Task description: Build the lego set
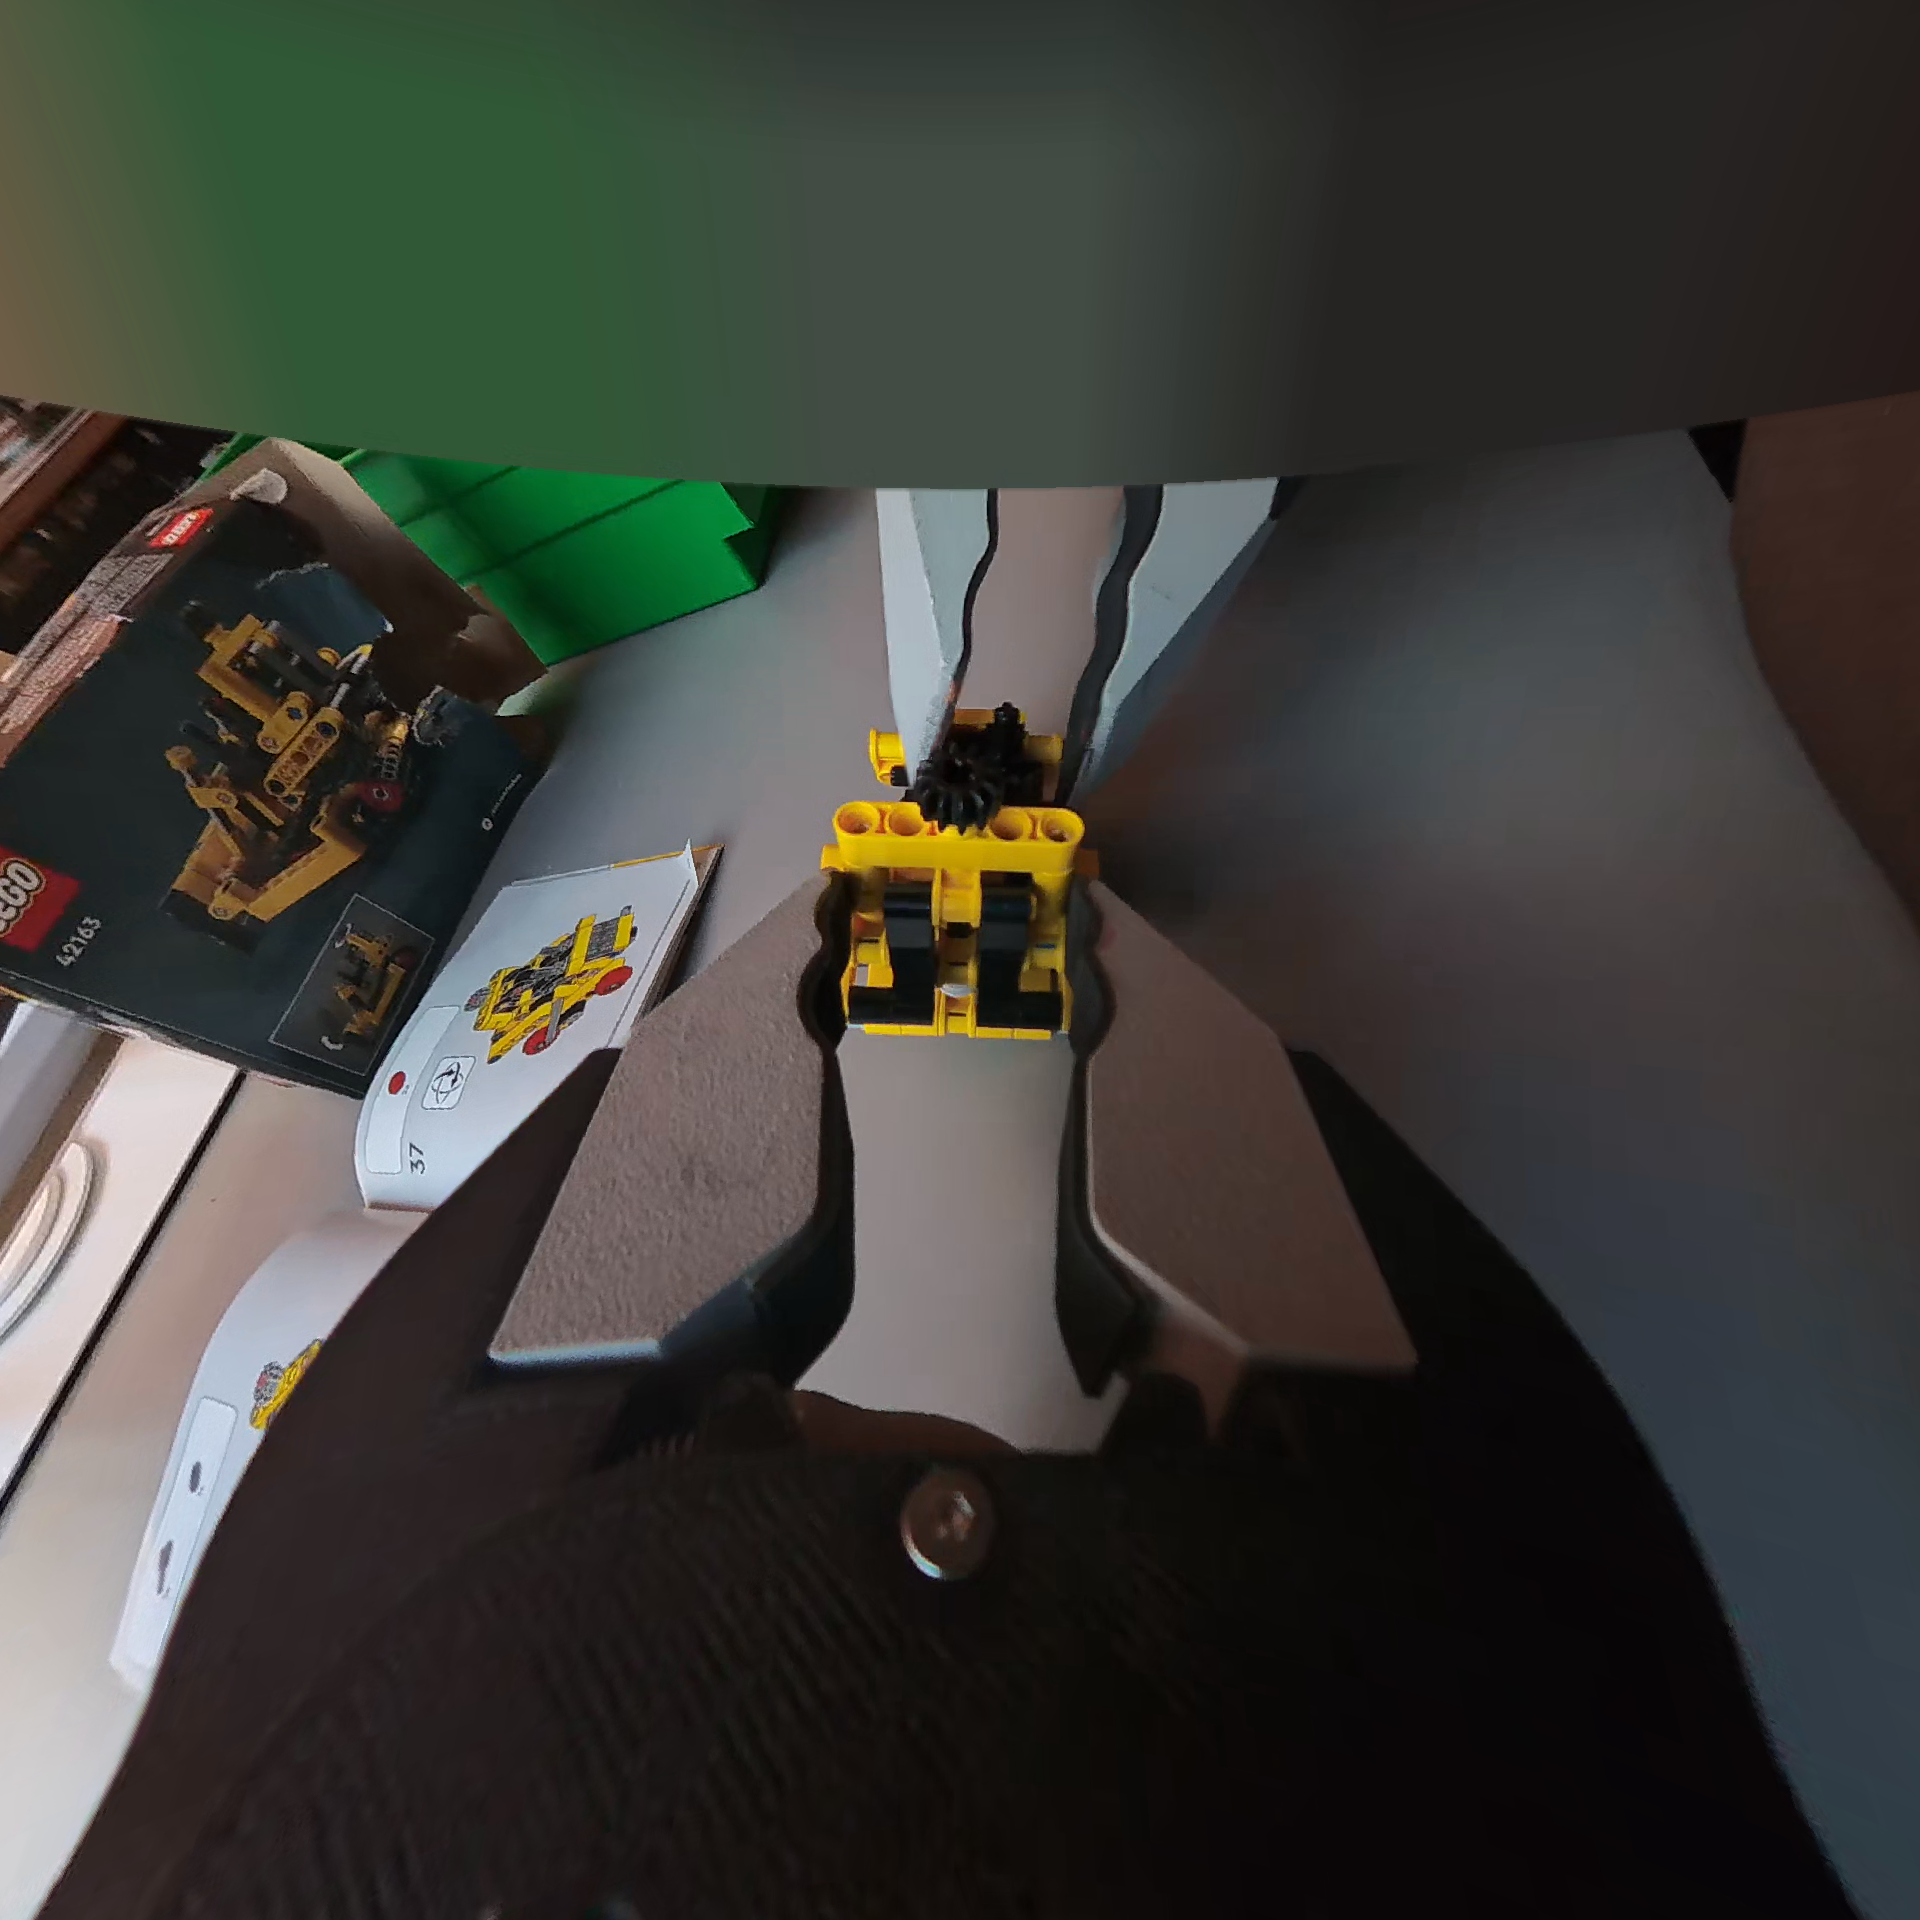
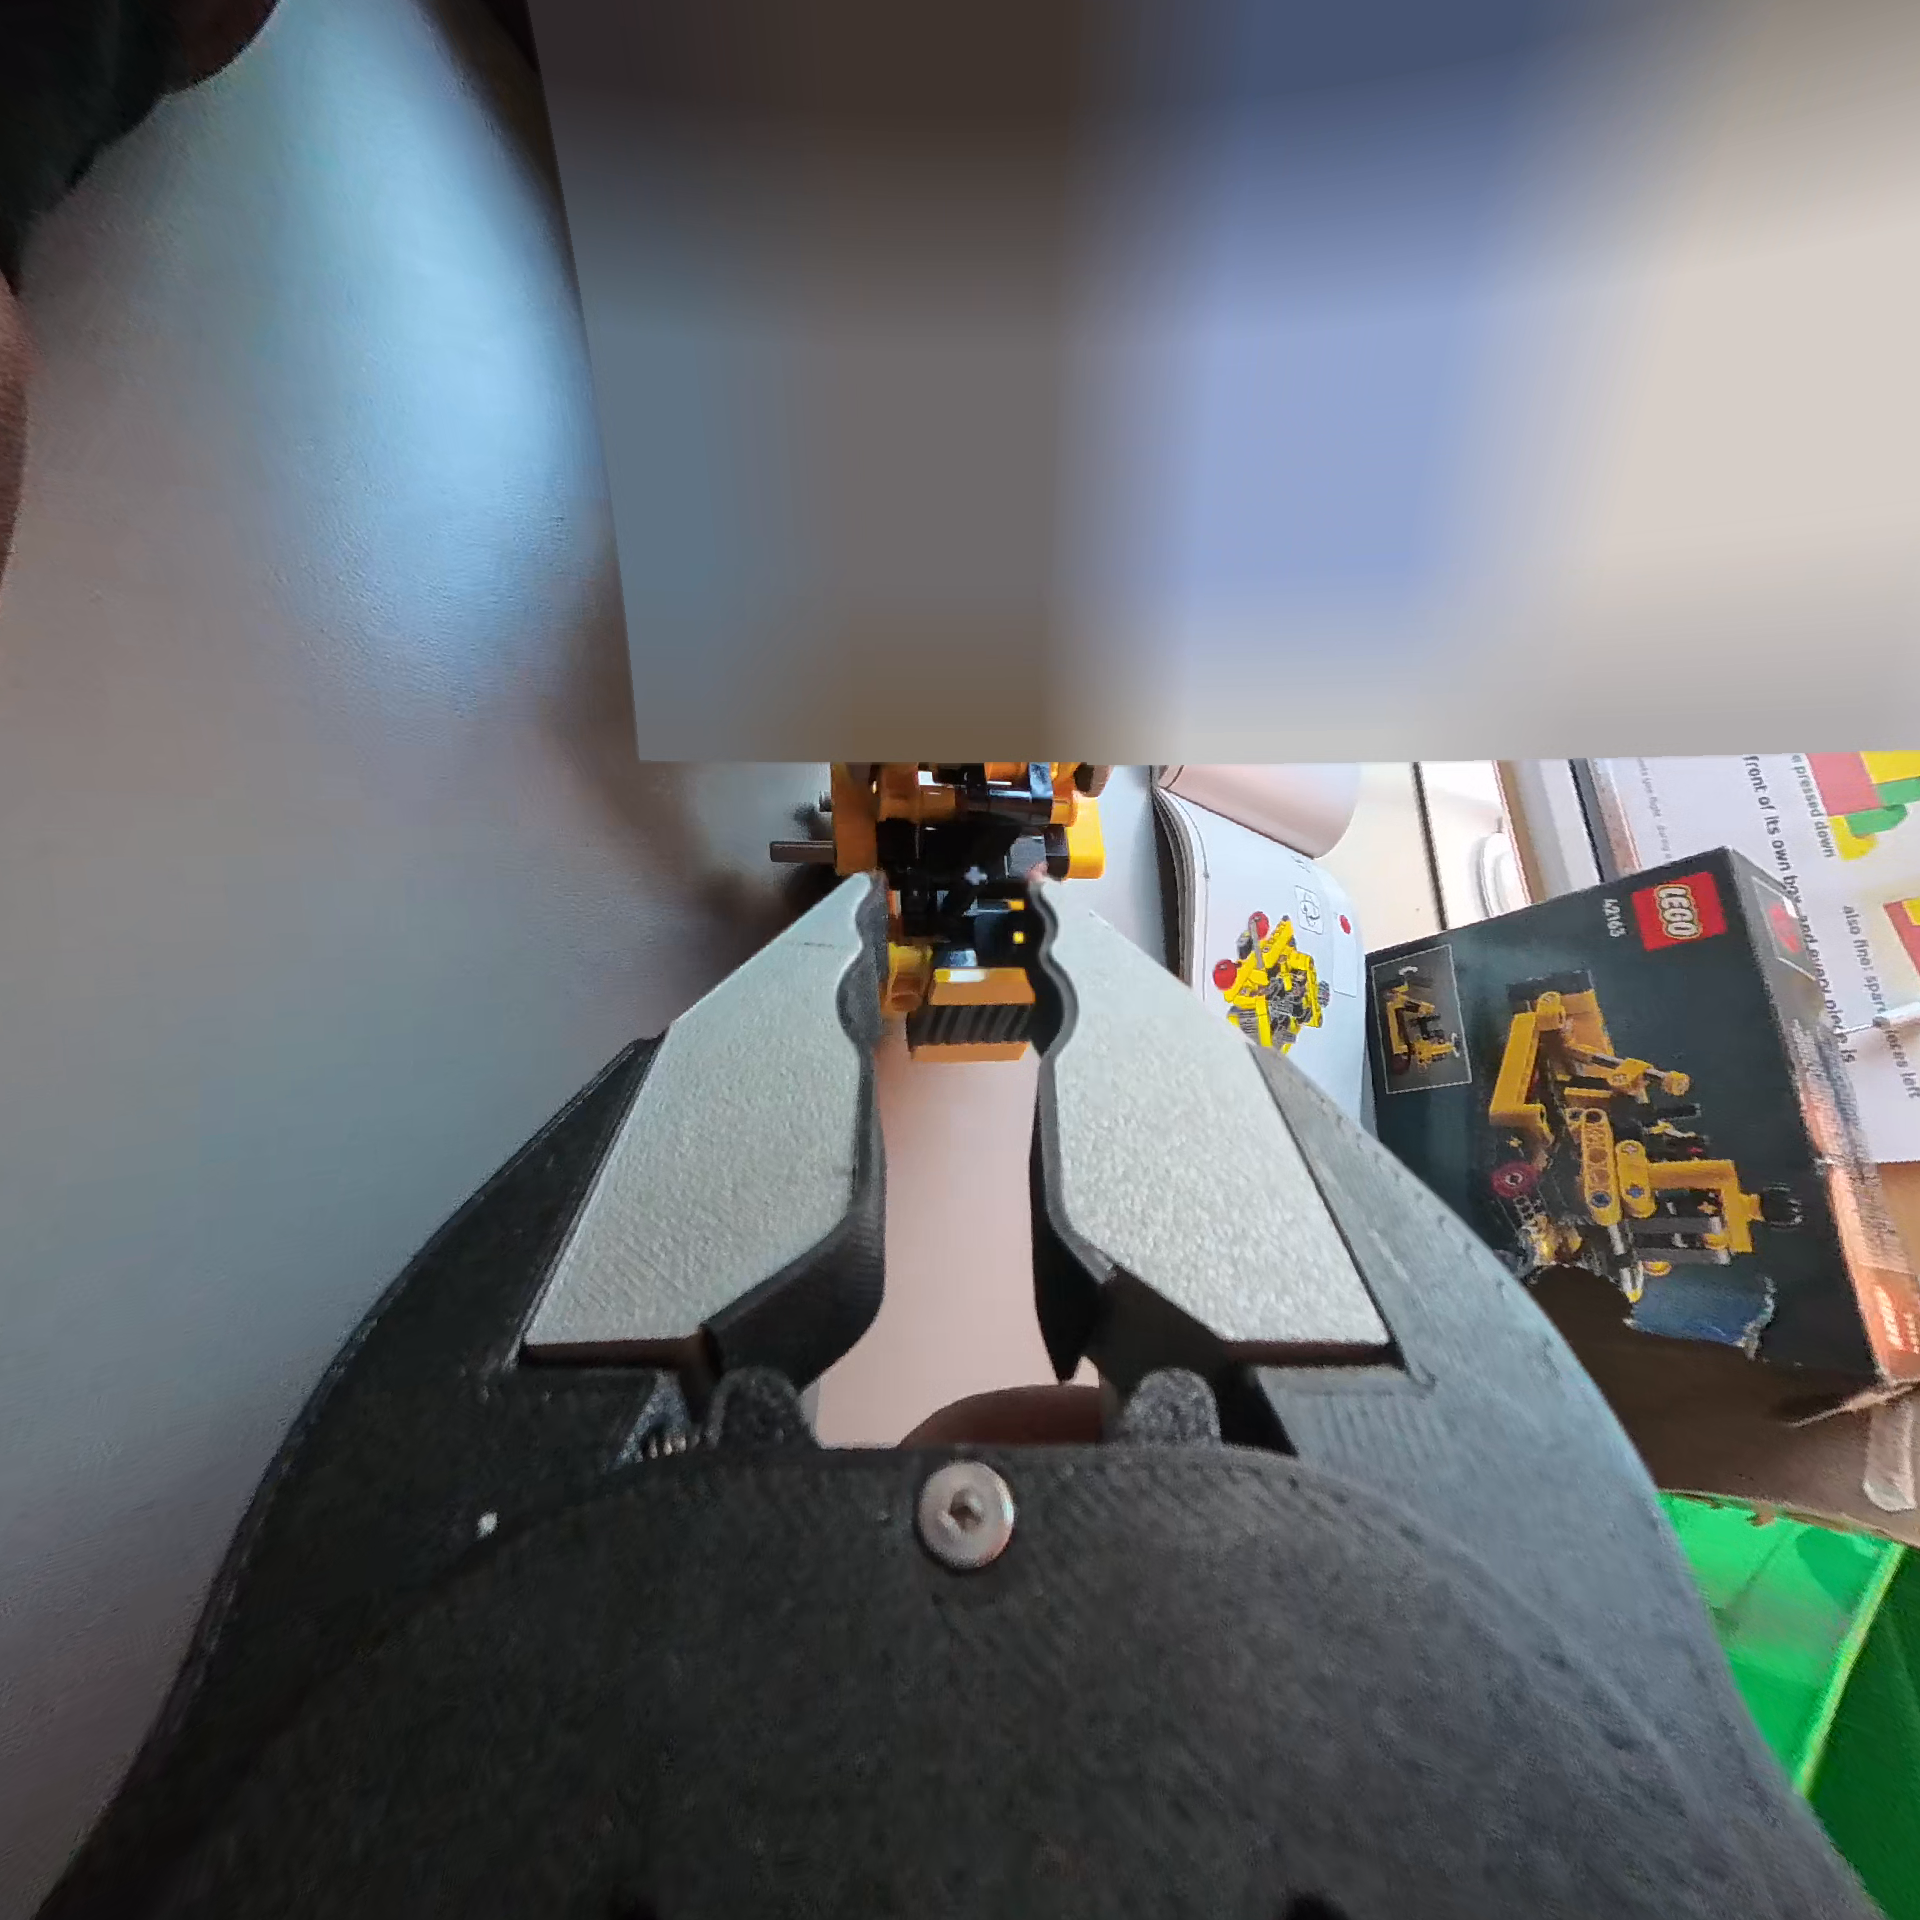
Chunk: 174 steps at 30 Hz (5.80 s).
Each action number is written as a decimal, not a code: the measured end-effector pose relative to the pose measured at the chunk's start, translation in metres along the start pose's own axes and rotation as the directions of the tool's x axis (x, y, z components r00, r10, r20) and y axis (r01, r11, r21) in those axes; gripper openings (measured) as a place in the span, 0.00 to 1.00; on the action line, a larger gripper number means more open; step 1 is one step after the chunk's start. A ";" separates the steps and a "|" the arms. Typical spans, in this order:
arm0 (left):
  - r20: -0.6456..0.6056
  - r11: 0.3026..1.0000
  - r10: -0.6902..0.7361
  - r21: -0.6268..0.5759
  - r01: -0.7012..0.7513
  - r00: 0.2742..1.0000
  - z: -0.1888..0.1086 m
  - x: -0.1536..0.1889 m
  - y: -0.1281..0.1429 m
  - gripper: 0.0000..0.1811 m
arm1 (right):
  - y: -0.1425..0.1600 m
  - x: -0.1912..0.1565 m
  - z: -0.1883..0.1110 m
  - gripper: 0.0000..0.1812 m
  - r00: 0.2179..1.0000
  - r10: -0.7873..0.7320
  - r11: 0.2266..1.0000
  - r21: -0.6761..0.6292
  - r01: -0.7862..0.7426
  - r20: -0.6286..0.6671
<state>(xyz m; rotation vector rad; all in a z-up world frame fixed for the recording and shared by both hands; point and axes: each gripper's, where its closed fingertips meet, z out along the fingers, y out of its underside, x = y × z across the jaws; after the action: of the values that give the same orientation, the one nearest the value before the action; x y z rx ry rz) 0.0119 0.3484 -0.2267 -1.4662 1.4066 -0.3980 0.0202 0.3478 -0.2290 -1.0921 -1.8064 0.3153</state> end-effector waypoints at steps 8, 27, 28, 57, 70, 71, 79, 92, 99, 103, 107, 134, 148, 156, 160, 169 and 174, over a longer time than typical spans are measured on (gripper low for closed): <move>0.013 1.000 0.019 -0.011 -0.019 1.000 -0.001 -0.001 0.001 0.22 | 0.000 0.002 0.002 0.14 1.000 -0.021 1.000 -0.018 0.021 -0.005; 0.031 0.998 0.040 -0.040 -0.039 0.999 -0.002 -0.002 0.001 0.22 | -0.002 0.003 0.005 0.15 0.993 -0.118 0.989 -0.092 0.118 0.003; 0.032 0.998 0.039 -0.042 -0.038 0.999 -0.002 -0.002 0.001 0.22 | -0.002 0.003 0.006 0.15 0.992 -0.125 0.988 -0.095 0.124 0.000; -0.034 0.987 -0.149 -0.065 0.147 0.988 0.001 0.001 0.003 0.21 | 0.006 0.004 0.002 0.15 0.981 -0.190 0.959 -0.222 0.175 -0.048; -0.047 0.985 -0.166 -0.064 0.163 0.985 0.002 0.002 0.003 0.22 | 0.003 0.001 0.000 0.15 0.998 -0.056 0.983 -0.176 0.054 -0.007; -0.047 0.985 -0.164 -0.063 0.160 0.985 0.001 0.002 0.003 0.22 | 0.003 0.001 0.000 0.16 0.999 -0.039 0.985 -0.171 0.038 -0.001; -0.039 0.989 -0.134 -0.064 0.132 0.990 0.000 0.003 0.003 0.22 | 0.002 -0.001 0.001 0.14 0.997 0.066 0.991 -0.119 -0.061 0.039; -0.029 0.991 -0.117 -0.068 0.115 0.993 -0.001 0.002 0.003 0.22 | 0.001 -0.001 0.002 0.14 0.996 0.061 0.991 -0.125 -0.053 0.060; -0.026 0.992 -0.110 -0.069 0.108 0.994 0.000 0.002 0.002 0.21 | 0.002 -0.001 0.002 0.14 0.996 0.046 0.989 -0.146 -0.035 0.077; -0.031 0.992 -0.107 -0.063 0.105 0.994 0.000 0.003 0.002 0.21 | 0.002 -0.002 0.003 0.14 0.994 0.035 0.987 -0.157 -0.019 0.101; -0.036 0.992 -0.111 -0.058 0.109 0.993 0.000 0.003 0.002 0.21 | 0.003 -0.002 0.003 0.15 0.990 0.036 0.987 -0.163 -0.013 0.139; -0.053 0.982 -0.179 -0.069 0.175 0.983 0.001 0.001 0.006 0.22 | 0.007 -0.002 0.008 0.14 0.955 0.027 0.982 -0.188 0.030 0.294; -0.031 0.976 -0.205 -0.079 0.202 0.978 0.003 0.001 0.007 0.22 | 0.010 -0.002 0.006 0.14 0.922 0.100 0.983 -0.180 -0.033 0.374; -0.001 0.975 -0.208 -0.078 0.207 0.978 0.004 0.000 0.007 0.22 | 0.012 -0.001 0.006 0.14 0.923 0.130 0.978 -0.200 -0.059 0.363; -0.010 0.973 -0.219 -0.072 0.218 0.976 0.004 0.001 0.006 0.22 | 0.011 -0.002 0.005 0.14 0.920 0.142 0.974 -0.220 -0.063 0.366; -0.002 0.970 -0.233 -0.076 0.232 0.973 0.005 0.001 0.006 0.22 | 0.013 -0.002 0.004 0.14 0.906 0.117 0.967 -0.255 -0.011 0.406; 0.005 0.969 -0.236 -0.079 0.235 0.972 0.005 0.000 0.006 0.22 | 0.014 -0.001 0.004 0.14 0.895 0.100 0.962 -0.273 0.026 0.436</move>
<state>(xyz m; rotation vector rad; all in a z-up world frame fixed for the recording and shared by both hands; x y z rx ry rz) 0.0132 0.3517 -0.2338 -1.7059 1.2670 -0.4988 0.0249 0.3559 -0.2401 -1.3267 -2.2920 0.3710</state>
